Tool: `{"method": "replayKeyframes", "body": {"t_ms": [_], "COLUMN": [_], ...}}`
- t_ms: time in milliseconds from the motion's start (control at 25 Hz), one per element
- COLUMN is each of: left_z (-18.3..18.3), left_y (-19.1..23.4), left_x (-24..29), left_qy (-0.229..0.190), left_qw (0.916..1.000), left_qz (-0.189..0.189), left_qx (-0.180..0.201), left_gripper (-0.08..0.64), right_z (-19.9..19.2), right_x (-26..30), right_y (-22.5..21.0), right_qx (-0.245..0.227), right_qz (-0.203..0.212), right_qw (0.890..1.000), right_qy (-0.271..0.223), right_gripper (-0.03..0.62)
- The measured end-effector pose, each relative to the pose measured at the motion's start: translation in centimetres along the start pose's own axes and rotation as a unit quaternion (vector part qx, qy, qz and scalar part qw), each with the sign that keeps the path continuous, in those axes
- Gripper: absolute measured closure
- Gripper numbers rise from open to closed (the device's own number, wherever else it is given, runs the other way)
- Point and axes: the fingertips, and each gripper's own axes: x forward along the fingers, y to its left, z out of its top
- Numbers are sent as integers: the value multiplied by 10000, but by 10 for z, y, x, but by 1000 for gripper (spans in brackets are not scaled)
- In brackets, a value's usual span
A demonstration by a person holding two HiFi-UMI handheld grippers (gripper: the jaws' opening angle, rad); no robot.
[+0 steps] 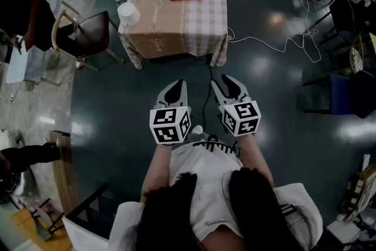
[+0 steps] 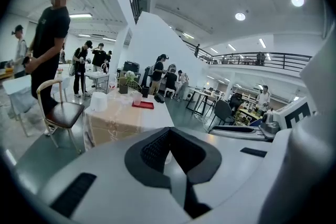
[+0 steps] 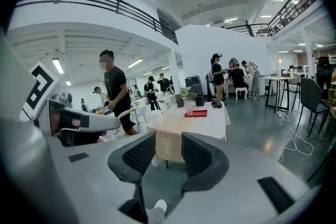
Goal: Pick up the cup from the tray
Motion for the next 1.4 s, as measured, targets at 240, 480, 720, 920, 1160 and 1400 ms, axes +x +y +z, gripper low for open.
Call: {"method": "replayKeyframes", "body": {"t_ms": [240, 480, 720, 920, 1160, 1400], "left_z": [12, 36, 60, 86, 115, 138], "left_y": [7, 26, 55, 83, 115, 143], "left_x": [20, 54, 95, 126, 158, 184], "left_qy": [-30, -9, 42, 91, 99, 124], "left_qw": [10000, 9999, 9999, 9997, 9993, 9987], "left_qz": [-44, -82, -111, -178, -265, -371], "left_qx": [39, 113, 121, 160, 224, 330], "left_gripper": [552, 554, 552, 552, 552, 552], "right_z": [11, 32, 51, 70, 92, 109], "right_x": [19, 51, 97, 137, 180, 218], "right_y": [-10, -24, -34, -42, -47, -46], "right_qx": [-40, -106, -119, -89, -115, -140], "right_qz": [-2, -33, -26, -126, -251, -334], "right_qw": [10000, 9998, 9998, 9999, 9996, 9993], "right_qy": [-91, -162, -127, -65, -40, -81], "right_gripper": [430, 400, 367, 362, 362, 342]}}
